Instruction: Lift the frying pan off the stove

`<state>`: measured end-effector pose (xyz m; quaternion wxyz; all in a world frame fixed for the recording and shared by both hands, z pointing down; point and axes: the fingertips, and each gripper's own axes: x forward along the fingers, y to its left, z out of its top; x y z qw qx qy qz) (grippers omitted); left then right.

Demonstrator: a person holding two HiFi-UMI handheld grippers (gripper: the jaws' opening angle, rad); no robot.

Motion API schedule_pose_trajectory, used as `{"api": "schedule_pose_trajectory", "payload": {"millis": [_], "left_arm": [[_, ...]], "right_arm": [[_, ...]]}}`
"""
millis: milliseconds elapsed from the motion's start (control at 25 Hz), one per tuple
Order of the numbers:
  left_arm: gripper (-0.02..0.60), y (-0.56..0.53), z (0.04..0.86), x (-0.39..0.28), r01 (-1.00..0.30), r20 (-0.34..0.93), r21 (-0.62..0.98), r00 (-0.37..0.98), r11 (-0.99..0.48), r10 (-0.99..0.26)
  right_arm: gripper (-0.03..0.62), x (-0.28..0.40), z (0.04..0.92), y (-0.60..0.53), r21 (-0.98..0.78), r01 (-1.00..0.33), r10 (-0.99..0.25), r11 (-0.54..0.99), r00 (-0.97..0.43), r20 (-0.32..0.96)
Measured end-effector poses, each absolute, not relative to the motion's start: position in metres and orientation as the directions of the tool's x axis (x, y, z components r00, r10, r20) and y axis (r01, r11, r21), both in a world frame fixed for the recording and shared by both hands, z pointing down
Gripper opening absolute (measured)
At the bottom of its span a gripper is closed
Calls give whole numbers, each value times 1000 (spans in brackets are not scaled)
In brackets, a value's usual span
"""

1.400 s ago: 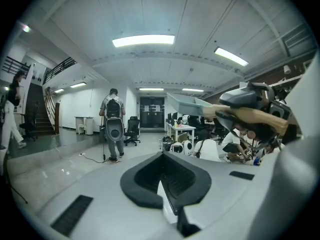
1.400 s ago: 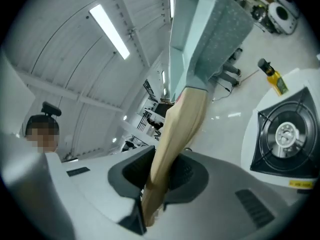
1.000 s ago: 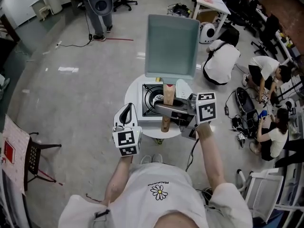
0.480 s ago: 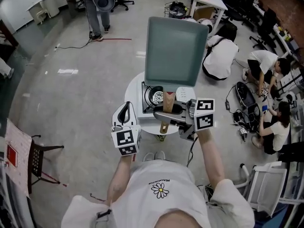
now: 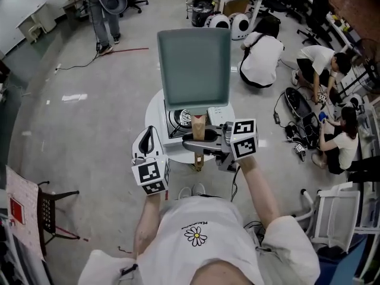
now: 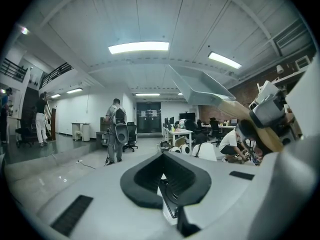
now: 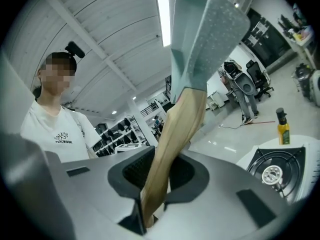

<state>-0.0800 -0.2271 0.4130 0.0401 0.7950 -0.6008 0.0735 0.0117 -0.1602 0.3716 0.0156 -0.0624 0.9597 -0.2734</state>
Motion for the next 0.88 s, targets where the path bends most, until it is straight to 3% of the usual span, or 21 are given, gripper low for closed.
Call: {"api": "schedule_pose_trajectory", "payload": {"millis": [880], "left_arm": [[-2, -230, 409, -65, -947, 163, -33, 312, -321, -936]], "right_arm": [[55, 25, 369, -156, -521, -136, -159, 843, -987, 1]]}}
